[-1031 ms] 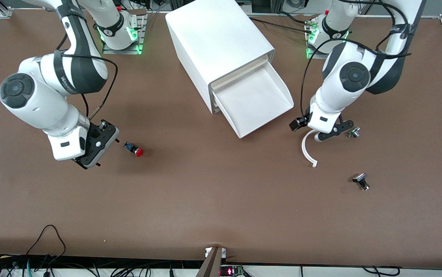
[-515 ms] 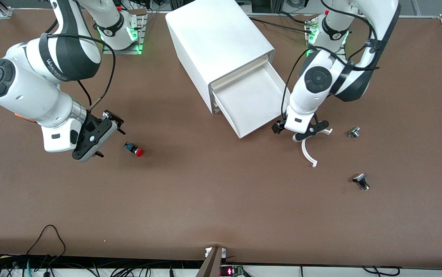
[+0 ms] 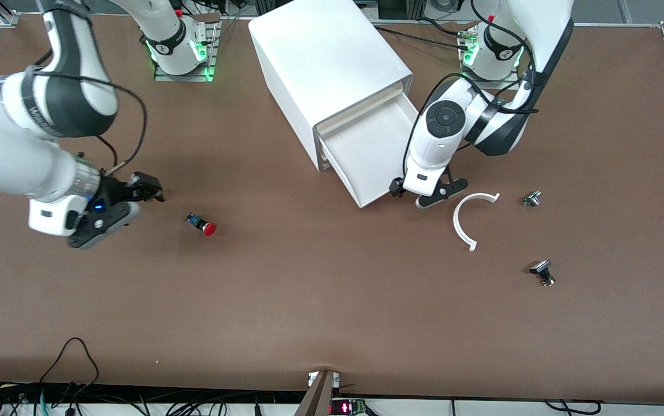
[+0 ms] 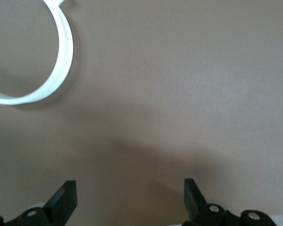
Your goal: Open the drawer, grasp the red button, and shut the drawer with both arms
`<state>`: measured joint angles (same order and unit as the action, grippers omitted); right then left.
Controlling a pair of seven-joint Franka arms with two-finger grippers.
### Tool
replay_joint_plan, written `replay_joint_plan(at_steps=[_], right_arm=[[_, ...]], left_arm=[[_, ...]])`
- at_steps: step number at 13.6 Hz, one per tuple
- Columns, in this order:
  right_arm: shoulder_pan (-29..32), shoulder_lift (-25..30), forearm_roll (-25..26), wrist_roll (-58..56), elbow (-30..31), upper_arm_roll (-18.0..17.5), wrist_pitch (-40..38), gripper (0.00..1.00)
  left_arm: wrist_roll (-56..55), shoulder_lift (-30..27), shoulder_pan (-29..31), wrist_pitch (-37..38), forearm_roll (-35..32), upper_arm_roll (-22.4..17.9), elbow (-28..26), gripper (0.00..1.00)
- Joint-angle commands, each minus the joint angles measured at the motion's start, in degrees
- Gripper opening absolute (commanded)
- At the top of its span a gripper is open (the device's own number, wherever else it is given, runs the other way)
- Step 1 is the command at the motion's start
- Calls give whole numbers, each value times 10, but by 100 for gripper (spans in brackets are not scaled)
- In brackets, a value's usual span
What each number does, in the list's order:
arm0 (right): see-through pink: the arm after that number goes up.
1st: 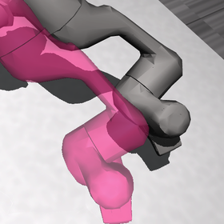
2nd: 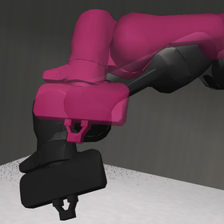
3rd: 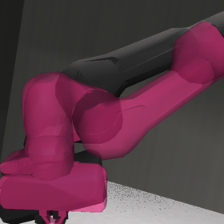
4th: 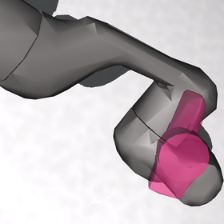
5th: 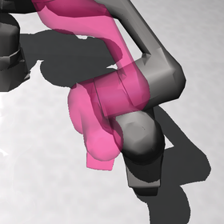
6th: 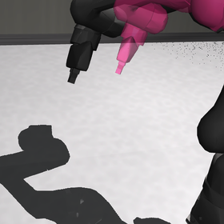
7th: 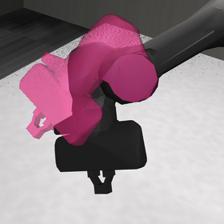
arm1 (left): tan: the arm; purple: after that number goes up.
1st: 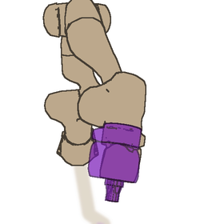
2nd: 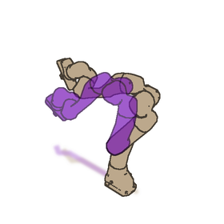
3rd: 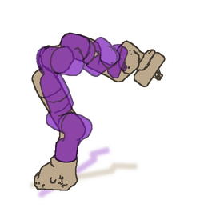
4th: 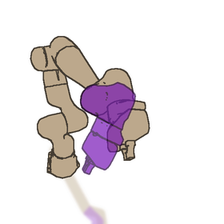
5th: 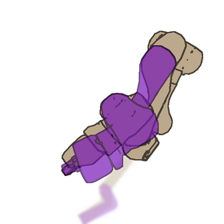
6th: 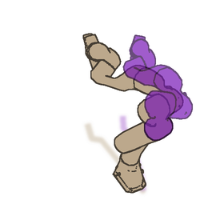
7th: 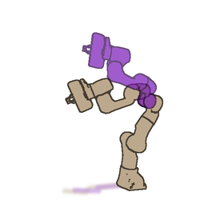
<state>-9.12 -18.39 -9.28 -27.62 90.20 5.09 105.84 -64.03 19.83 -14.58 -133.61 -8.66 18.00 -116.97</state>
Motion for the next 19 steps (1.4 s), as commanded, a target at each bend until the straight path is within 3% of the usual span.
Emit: replay_joint_plan(at_steps=[1, 3, 6, 9, 11, 12, 16, 18, 19], right_arm=[[55, 32, 59, 6, 11, -13, -12, 100], [56, 50, 114, 3, -7, -1, -55, 100], [57, 50, 112, 2, -79, 26, -156, 100], [57, 51, 114, 5, -93, 30, -161, 100], [58, 52, 89, 9, -94, 62, -183, 100], [57, 52, 74, 13, -95, 75, -191, 100], [51, 64, 85, 36, -95, 70, -206, 100], [52, 65, 81, 37, -95, 75, -207, 100], [53, 91, 80, 38, -93, 75, -206, 100]], left_arm=[[-48, -14, -12, -6, -15, 21, -26, 100], [-82, -26, -26, 2, -15, 41, -36, 100], [-138, -36, -33, 25, -8, 94, -37, 100], [-141, -50, -32, 63, 38, 132, -38, 100], [-141, -58, -32, 77, 66, 151, -41, 100], [-141, -59, -31, 82, 70, 154, -42, 100], [-128, -57, -1, 83, 71, 147, -41, 100], [-62, -58, 22, 80, 69, 116, -35, 100], [-7, -57, 26, 79, 69, 94, -25, 100]])
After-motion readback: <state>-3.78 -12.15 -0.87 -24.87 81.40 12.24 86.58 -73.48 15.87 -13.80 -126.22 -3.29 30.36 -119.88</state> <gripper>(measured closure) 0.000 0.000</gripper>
